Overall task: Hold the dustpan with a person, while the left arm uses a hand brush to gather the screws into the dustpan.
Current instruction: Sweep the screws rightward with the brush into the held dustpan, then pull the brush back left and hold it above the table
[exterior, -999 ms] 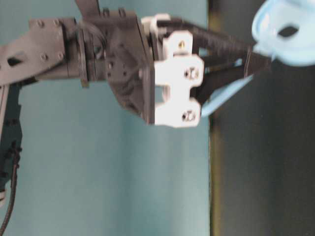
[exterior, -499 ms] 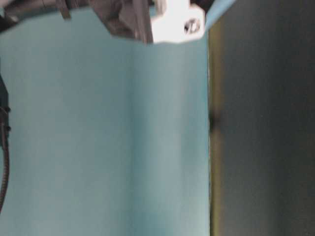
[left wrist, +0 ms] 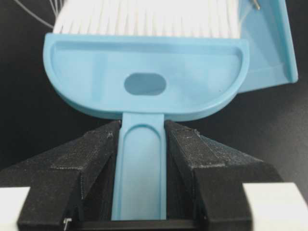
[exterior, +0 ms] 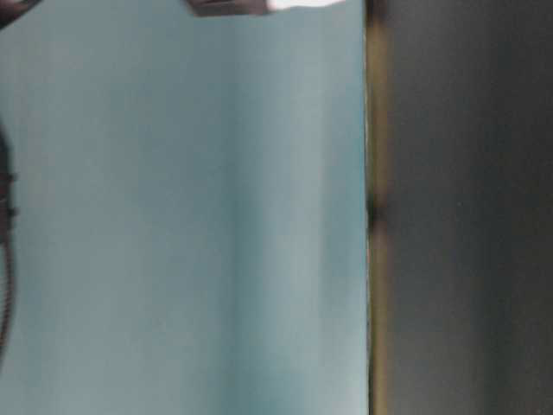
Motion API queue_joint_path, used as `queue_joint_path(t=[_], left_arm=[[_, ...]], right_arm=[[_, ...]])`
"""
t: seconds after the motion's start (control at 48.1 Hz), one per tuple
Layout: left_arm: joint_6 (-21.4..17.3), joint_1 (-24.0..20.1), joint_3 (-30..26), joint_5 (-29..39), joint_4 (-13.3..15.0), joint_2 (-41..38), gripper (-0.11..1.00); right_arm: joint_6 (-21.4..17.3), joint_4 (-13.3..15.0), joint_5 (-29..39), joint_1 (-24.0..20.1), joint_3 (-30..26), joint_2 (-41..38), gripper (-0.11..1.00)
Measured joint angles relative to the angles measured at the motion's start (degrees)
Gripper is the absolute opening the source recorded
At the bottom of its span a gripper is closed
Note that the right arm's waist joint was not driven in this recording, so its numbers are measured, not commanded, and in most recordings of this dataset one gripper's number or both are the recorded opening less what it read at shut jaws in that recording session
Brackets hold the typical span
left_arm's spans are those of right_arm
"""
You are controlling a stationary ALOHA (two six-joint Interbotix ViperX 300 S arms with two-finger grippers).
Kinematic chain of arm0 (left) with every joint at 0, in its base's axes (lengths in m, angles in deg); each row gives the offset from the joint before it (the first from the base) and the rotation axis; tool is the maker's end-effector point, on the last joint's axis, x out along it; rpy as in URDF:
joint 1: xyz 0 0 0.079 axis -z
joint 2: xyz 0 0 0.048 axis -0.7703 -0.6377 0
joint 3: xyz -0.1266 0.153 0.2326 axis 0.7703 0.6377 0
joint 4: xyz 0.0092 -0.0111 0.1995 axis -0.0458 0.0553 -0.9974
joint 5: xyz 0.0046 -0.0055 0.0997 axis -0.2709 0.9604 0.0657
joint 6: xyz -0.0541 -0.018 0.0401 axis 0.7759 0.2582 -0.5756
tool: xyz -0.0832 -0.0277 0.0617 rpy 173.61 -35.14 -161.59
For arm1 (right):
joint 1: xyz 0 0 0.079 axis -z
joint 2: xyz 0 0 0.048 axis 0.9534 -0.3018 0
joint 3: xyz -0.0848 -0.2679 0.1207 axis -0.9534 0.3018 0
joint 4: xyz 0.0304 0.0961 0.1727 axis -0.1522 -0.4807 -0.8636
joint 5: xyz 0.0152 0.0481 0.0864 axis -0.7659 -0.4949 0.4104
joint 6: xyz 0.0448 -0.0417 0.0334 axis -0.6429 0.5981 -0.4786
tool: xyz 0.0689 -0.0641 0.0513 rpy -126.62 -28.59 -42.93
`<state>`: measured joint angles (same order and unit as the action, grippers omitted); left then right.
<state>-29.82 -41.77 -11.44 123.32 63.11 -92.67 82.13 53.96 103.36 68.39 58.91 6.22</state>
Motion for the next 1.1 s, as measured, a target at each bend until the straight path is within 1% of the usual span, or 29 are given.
queue_joint_path(t=[0.062,0.166,0.25,0.333,0.499,0.582,0.666,0.686,0.832,0.936,1.103], left_arm=[[1.05,-0.35,0.00,-0.44,0.00,2.20,0.31],[4.13,-1.41,1.32,-2.11,-0.09,6.42,0.31],[6.59,-2.37,4.39,-4.31,0.00,10.02,0.31],[8.44,-3.43,9.23,-7.29,-0.09,13.71,0.31],[11.78,-4.83,24.79,-13.89,0.00,21.09,0.31],[15.03,-5.01,34.19,-19.60,-0.09,24.96,0.31],[18.28,-5.19,41.48,-25.49,-0.09,28.74,0.31],[19.34,-5.36,44.21,-28.13,0.00,30.06,0.31],[23.99,-6.24,57.04,-38.14,0.00,36.12,0.31],[25.66,-6.59,65.13,-42.63,-0.09,40.78,0.31],[26.02,-6.24,75.94,-48.69,-0.09,46.67,0.31]], right_arm=[[0.00,0.00,0.00,0.00,0.00,0.00,0.00],[0.09,0.00,0.00,0.00,0.00,0.09,0.00],[0.00,0.00,0.00,0.00,0.00,0.09,0.00],[0.00,0.00,0.00,0.09,0.00,0.09,0.00],[0.00,0.00,0.00,0.00,0.00,0.09,0.00],[0.09,0.00,0.00,0.00,0.00,0.09,0.00],[0.00,0.00,0.00,0.00,0.00,0.09,0.00],[0.00,0.00,0.00,0.00,0.00,0.09,0.00],[0.09,0.00,0.00,0.00,0.00,0.18,0.00],[0.09,0.00,0.00,0.00,0.00,0.18,0.00],[0.00,0.00,0.00,0.00,0.00,0.35,0.00]])
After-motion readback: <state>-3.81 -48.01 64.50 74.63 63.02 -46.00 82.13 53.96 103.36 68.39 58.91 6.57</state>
